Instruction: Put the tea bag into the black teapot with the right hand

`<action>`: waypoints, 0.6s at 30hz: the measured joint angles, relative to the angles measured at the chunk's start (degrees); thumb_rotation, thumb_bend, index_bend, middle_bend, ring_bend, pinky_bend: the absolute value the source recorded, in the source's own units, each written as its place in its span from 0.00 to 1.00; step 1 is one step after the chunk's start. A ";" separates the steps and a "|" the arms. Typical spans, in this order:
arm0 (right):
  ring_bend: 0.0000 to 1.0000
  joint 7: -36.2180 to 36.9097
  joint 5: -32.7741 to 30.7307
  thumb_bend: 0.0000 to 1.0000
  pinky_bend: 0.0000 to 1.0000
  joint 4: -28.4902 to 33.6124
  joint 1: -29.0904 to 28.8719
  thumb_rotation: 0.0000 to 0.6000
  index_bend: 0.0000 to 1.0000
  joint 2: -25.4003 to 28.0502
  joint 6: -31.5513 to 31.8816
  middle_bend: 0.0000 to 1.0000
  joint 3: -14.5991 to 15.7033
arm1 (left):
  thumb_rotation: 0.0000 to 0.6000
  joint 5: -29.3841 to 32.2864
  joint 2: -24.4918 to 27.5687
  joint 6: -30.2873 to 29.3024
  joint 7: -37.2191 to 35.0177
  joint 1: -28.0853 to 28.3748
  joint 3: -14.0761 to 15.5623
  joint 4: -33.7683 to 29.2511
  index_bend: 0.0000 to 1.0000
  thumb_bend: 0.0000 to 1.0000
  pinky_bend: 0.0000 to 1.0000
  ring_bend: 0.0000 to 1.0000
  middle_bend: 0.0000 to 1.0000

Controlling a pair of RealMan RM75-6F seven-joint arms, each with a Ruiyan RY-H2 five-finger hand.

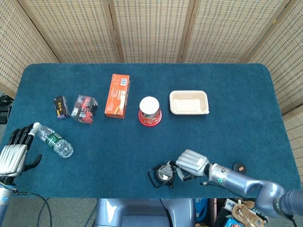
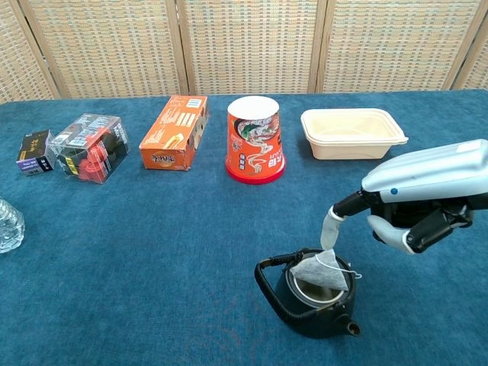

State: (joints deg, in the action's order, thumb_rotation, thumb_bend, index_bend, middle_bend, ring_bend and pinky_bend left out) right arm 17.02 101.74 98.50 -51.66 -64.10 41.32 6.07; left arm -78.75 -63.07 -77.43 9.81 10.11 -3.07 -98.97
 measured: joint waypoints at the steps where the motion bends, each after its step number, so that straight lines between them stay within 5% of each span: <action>1: 0.90 -0.31 -0.33 1.00 0.96 -0.06 -0.02 0.41 0.29 -0.21 -0.20 0.93 0.02 | 1.00 0.02 -0.01 -0.02 -0.04 -0.03 0.01 0.06 0.00 0.38 0.00 0.00 0.00; 18: 0.90 -5.65 -2.66 1.00 0.96 -0.15 0.39 0.40 0.29 -1.47 -2.04 0.93 1.28 | 1.00 -0.18 -0.21 0.13 -0.60 -0.04 0.28 0.51 0.00 0.38 0.00 0.00 0.00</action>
State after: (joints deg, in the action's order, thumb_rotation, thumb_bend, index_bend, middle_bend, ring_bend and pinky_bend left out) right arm 11.37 99.08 98.35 -51.28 -65.57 39.28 7.35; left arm -78.93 -63.28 -77.30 9.21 10.07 -2.79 -98.45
